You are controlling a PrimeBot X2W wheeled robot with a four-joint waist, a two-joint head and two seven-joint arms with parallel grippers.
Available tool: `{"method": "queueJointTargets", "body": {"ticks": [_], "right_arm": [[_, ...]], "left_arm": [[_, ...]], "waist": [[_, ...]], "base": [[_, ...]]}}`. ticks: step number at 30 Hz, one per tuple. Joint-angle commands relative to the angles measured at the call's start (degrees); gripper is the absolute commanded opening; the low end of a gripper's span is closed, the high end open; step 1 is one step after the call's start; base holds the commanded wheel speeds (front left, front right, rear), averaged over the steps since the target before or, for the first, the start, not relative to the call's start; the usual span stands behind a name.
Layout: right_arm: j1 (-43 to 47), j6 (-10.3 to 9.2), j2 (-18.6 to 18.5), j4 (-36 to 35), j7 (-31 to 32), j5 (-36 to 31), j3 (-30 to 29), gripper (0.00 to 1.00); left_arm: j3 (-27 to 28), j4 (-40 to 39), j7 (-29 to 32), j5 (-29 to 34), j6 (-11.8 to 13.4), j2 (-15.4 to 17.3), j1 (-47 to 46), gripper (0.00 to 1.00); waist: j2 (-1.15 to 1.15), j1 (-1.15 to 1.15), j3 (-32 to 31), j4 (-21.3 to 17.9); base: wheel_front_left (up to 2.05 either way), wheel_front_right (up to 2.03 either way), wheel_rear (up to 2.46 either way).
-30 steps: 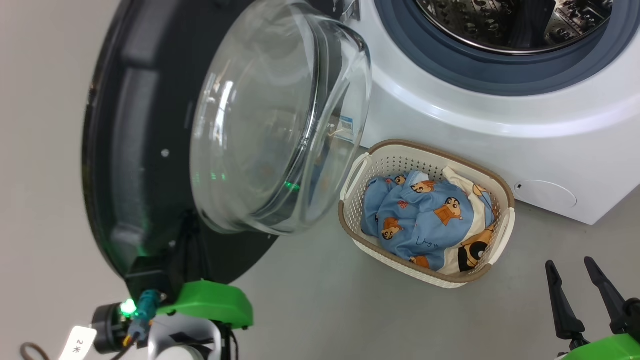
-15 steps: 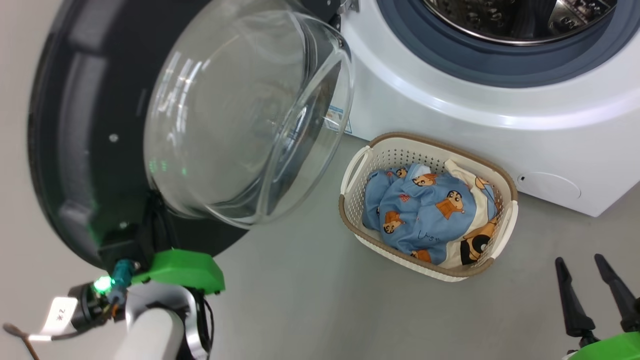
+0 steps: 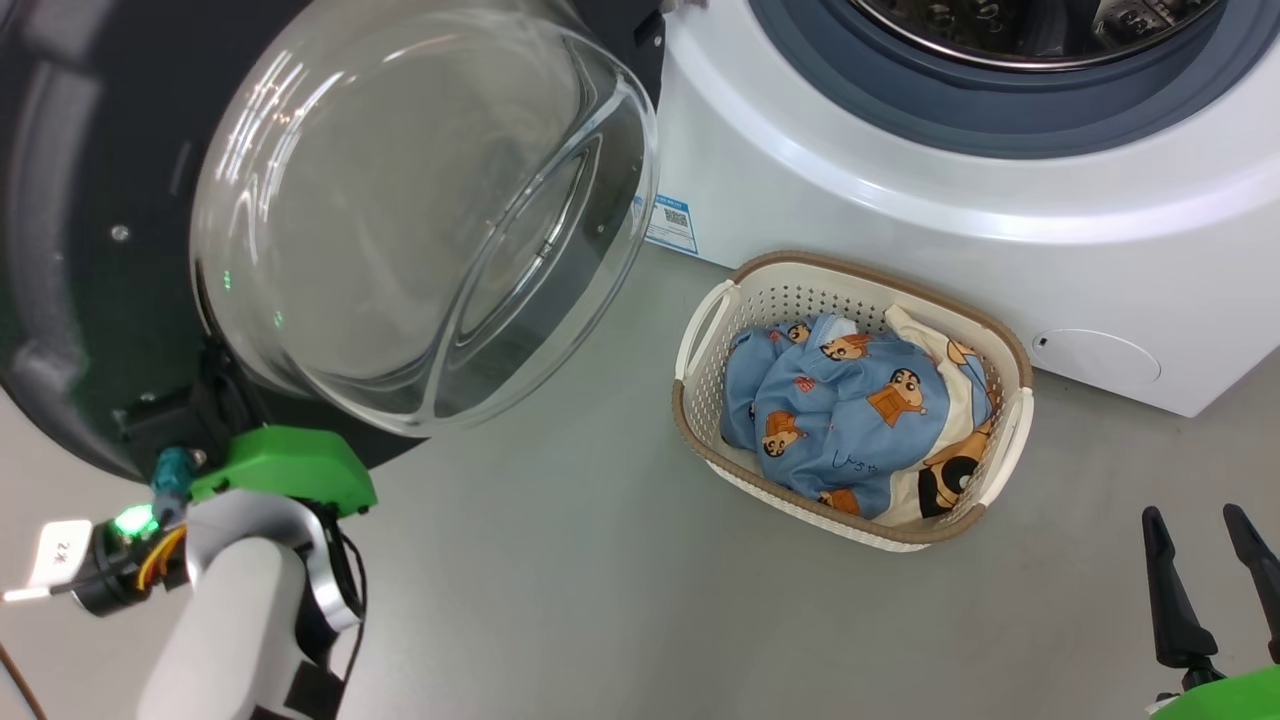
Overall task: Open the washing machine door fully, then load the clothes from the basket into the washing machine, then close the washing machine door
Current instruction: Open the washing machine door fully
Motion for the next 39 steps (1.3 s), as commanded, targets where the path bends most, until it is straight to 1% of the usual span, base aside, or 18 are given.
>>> {"method": "queueJointTargets", "body": {"ticks": [1,6,11,12,20,25,26,29,31,32,33,35,39], "right_arm": [[0.09,0.09,-0.54,-1.6,-0.68,0.36,0.87,1.0],[0.21,0.09,-0.12,-1.59,-0.68,0.27,0.5,1.0],[0.21,0.09,-0.05,-1.45,-0.68,0.29,0.37,1.0],[0.23,0.09,0.11,-1.35,-0.68,0.25,0.26,1.0],[0.55,0.09,0.87,-0.84,-0.68,0.11,0.43,1.0],[0.88,0.09,1.58,-0.41,-0.68,-0.13,0.89,1.0],[0.95,0.09,1.65,-0.4,-0.68,-0.17,0.86,1.0],[1.14,0.09,1.88,-0.41,-0.68,-0.31,0.99,1.0],[1.2,0.09,2.07,-0.48,-0.68,-0.46,1.07,1.0],[1.26,0.09,2.19,-0.51,-0.68,-0.48,1.09,1.0],[1.31,0.09,2.28,-0.51,-0.68,-0.52,1.18,1.0],[1.29,0.09,2.49,-0.5,-0.68,-0.66,1.35,1.0],[1.24,0.09,2.82,-0.58,-0.68,-0.88,1.69,1.0]], "left_arm": [[2.84,0.28,-0.59,-0.2,-0.52,2.4,-3.21,0.0],[4.37,3.79,-0.79,0.48,-1.54,3.24,-5.59,0.0],[5.85,4.52,-0.82,1.32,-2.1,3.47,-6.45,0.0],[6.74,4.31,-0.83,1.5,-2.37,3.27,-6.4,0.0],[8.15,2.59,-0.83,2.91,-3.15,2.32,-4.4,0.0],[8.75,-1.46,-0.84,3.68,-3.9,1.82,-1.32,0.0],[8.75,-2.56,-0.84,3.86,-3.99,1.75,-0.77,0.09],[8.7,-6.26,-0.84,4.24,-4.38,1.68,0.92,0.18],[8.43,-8.98,-0.84,4.74,-4.55,1.87,1.97,0.41],[8.3,-10.27,-0.84,4.78,-4.77,1.97,2.46,0.49],[8.16,-11.62,-0.84,4.91,-4.96,2.13,2.89,0.74],[7.8,-14.27,-0.84,5.22,-5.2,2.44,3.64,1.0],[6.81,-18.87,-0.08,5.52,-5.73,3.0,4.7,1.0]], "waist": [[0.0,0.0,0.03,-0.05],[0.0,0.0,-0.09,-0.26],[0.0,0.0,-0.35,-0.48],[0.0,0.0,-0.62,-0.48],[0.0,0.0,-2.29,-0.35],[0.0,0.0,-4.15,-0.68],[0.0,0.0,-4.37,-0.76],[0.0,0.0,-5.08,-1.22],[0.0,0.0,-5.59,-1.66],[0.0,0.0,-5.84,-1.92],[0.0,0.0,-6.11,-2.21],[0.0,0.0,-6.56,-2.91],[0.0,0.0,-7.41,-4.68]], "base": [[0.0,0.0,0.0],[0.0,0.0,0.0],[0.0,0.0,0.0],[0.0,0.0,0.0],[0.0,0.0,0.0],[0.0,0.0,0.0],[0.0,0.0,0.0],[0.0,0.0,0.0],[0.0,0.0,0.0],[0.0,0.0,0.0],[0.0,0.0,0.0],[0.0,0.0,0.0],[0.0,0.0,0.0]]}}
